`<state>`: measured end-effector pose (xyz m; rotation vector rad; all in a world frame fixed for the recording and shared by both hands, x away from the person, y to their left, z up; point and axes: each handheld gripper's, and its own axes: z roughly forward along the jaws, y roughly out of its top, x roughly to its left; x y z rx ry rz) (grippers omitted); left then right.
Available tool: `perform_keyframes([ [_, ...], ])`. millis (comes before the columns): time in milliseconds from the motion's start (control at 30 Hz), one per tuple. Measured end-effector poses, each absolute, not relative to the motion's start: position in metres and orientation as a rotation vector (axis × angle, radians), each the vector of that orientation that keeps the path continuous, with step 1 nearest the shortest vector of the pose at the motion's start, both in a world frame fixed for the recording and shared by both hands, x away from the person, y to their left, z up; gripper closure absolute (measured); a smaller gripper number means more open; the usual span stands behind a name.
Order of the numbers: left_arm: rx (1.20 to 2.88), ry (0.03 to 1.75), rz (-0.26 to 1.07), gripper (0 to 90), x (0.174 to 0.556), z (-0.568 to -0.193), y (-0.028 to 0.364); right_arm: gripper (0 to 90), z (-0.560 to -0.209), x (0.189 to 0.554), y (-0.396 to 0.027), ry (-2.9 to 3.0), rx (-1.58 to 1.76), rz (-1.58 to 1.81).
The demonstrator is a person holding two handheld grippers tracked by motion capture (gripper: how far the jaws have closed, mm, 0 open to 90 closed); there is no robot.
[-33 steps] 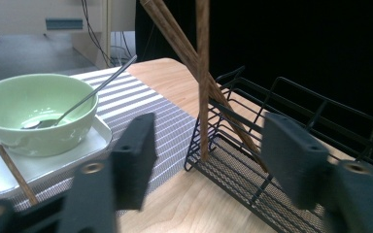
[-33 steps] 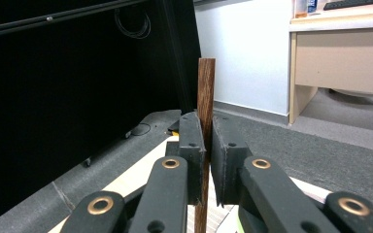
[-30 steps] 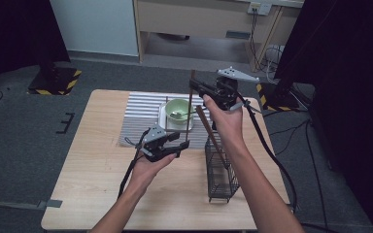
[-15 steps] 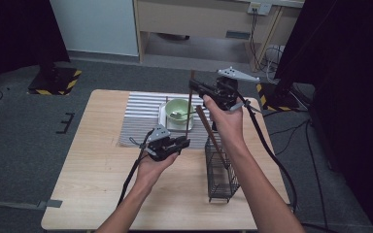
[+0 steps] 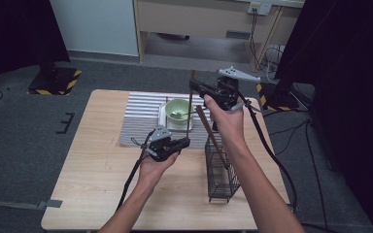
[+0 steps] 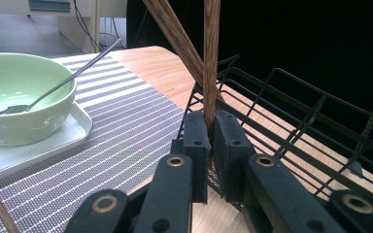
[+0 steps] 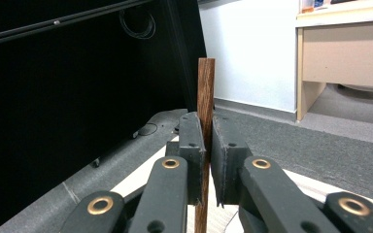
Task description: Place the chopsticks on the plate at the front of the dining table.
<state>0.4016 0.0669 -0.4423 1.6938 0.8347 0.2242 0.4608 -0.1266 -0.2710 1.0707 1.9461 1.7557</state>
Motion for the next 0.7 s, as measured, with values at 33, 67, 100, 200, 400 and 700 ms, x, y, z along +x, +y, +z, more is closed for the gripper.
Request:
perform_keyframes([
  [33,1.696,0.833,0.224,84.7,0.402,-0.442,0.067,84.2,-0.271,0.461,-0.127,1.947,1.071,1.756],
  [67,1.697,0.835,0.223,85.2,0.402,-0.443,0.067,84.2,-0.272,0.461,-0.126,1.948,1.072,1.756],
  [100,1.698,0.840,0.227,85.5,0.402,-0.443,0.067,84.2,-0.272,0.461,-0.127,1.949,1.073,1.755],
  [200,1.704,0.850,0.238,85.9,0.402,-0.444,0.068,84.1,-0.273,0.461,-0.127,1.950,1.072,1.754],
  [400,1.714,0.862,0.250,86.1,0.402,-0.444,0.070,73.9,-0.275,0.462,-0.129,1.950,1.061,1.741],
  [700,1.708,0.881,0.269,86.2,0.404,-0.444,0.074,58.6,-0.279,0.454,-0.143,1.971,1.002,1.668],
])
